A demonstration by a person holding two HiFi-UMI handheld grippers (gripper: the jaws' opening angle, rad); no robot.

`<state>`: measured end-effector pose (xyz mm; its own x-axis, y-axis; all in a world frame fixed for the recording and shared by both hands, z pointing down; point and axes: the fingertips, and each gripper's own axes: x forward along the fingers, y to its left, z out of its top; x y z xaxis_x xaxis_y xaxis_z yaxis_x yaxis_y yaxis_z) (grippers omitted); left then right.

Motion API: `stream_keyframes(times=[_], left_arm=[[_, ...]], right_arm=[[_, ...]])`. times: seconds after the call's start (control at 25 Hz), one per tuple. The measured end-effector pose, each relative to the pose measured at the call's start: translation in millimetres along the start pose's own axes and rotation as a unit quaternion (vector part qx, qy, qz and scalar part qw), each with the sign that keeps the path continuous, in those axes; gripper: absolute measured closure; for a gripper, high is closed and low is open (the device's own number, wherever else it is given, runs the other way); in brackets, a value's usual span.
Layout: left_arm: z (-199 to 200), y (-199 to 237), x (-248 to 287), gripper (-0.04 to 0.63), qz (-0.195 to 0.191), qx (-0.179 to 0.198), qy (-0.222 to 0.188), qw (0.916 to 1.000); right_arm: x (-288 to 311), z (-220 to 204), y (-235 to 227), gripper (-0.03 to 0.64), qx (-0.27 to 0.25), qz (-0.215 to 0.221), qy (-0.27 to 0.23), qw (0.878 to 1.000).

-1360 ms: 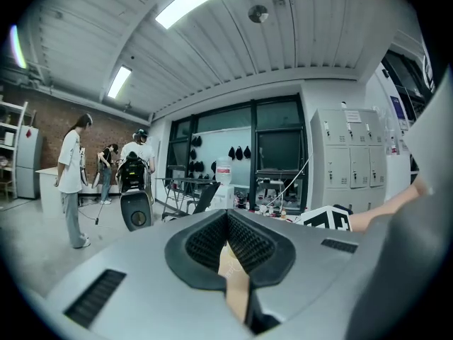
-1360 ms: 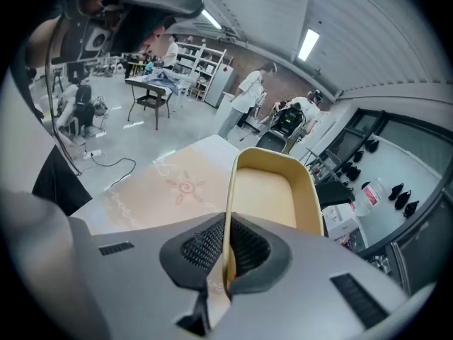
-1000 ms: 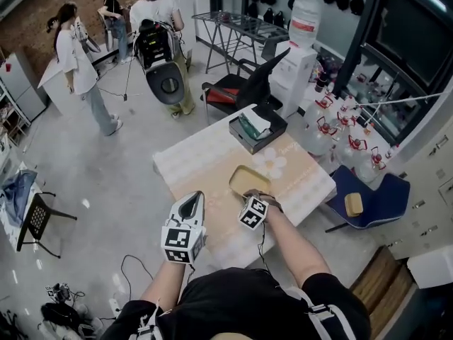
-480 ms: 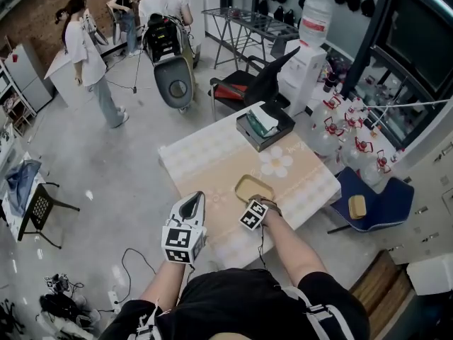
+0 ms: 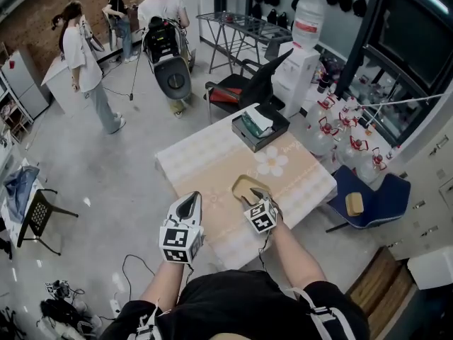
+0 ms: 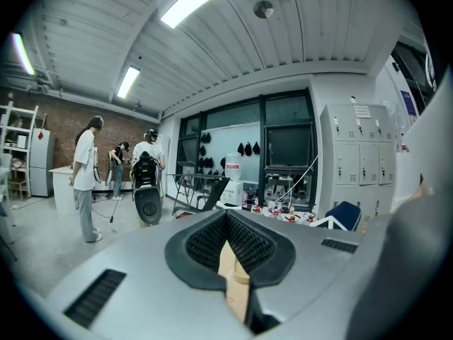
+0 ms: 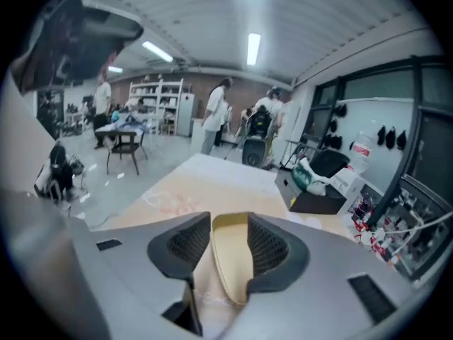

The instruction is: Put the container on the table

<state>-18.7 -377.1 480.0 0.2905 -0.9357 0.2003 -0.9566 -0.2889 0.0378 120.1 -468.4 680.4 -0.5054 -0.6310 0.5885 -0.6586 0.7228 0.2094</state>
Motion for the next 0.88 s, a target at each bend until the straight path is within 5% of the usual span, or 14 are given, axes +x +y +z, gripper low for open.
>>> stream_keyframes(times=[0.12,0.24,0.4,0.56,0.88], left_arm=[[5.3,-4.8,1.6,0.581,-0.007,0.004,-0.007,0.9999],[13.0,-14.3,5.3,0.581,-0.019,0.011,-0.016,0.9996],[24.7,-29.9,9.3,0.581,-0.043,0.027,-0.027,0.9984],[32.0,-39.3,8.7,0.581,-0.052,0.034,-0.035,0.9974],[32.7,-39.5,7.3,0.581,-0.053,0.032,-0.038,0.9974]], right_arm=[[-49.5,50.4,-12.8,0.598,0.084,-0.027,-0.109,0.99],[-103.5,99.6,-27.2,0.603,0.117,-0.066,-0.219,0.966],[-160.2,150.7,-35.5,0.604,0.11,-0.114,-0.304,0.939],[-195.9,166.8,-31.6,0.606,0.12,-0.131,-0.344,0.922],[-199.4,161.8,-17.4,0.604,0.107,-0.131,-0.337,0.926]])
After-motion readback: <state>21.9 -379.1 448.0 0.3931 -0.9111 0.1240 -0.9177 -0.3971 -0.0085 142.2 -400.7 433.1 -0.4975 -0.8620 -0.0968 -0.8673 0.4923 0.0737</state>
